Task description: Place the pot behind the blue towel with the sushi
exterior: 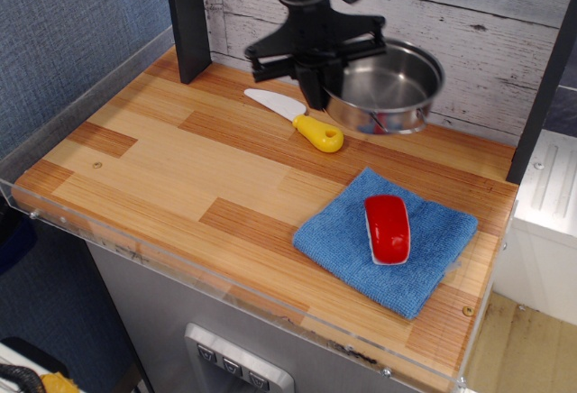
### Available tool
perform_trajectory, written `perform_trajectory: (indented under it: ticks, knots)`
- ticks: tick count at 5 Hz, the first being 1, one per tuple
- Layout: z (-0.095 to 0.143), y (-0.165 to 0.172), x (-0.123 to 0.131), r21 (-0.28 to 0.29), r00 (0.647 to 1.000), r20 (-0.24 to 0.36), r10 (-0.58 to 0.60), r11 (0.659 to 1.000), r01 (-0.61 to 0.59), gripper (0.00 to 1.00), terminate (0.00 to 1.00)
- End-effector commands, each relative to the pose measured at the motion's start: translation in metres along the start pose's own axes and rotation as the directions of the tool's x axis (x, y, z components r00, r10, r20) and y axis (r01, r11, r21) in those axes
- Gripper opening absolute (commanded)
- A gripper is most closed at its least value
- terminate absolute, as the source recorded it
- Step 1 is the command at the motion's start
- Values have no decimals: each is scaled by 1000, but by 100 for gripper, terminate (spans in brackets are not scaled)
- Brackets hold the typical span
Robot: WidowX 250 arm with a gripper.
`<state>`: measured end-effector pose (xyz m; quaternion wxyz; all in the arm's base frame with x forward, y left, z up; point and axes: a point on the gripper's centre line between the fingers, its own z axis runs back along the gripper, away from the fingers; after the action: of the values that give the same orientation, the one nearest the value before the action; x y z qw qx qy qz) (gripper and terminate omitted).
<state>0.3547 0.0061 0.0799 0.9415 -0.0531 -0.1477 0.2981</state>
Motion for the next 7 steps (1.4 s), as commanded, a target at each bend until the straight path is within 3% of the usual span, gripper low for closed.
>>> perform_trajectory:
  ticks: [1,3,5,6,7]
  knots:
    - [-6,-25,-1,-23,999,29,-45,999,45,0,0]
    - [-35,-35,-10,9,997,-4,-77,997,77,0,0]
    - [-50,-28,-13,32,997,-14,-73,997,73,0,0]
    - [-46,-22,-13,54,999,-11,-42,998,42,100,0]
    - [-39,-20,-9,49,1000,5,-30,998,29,100,0]
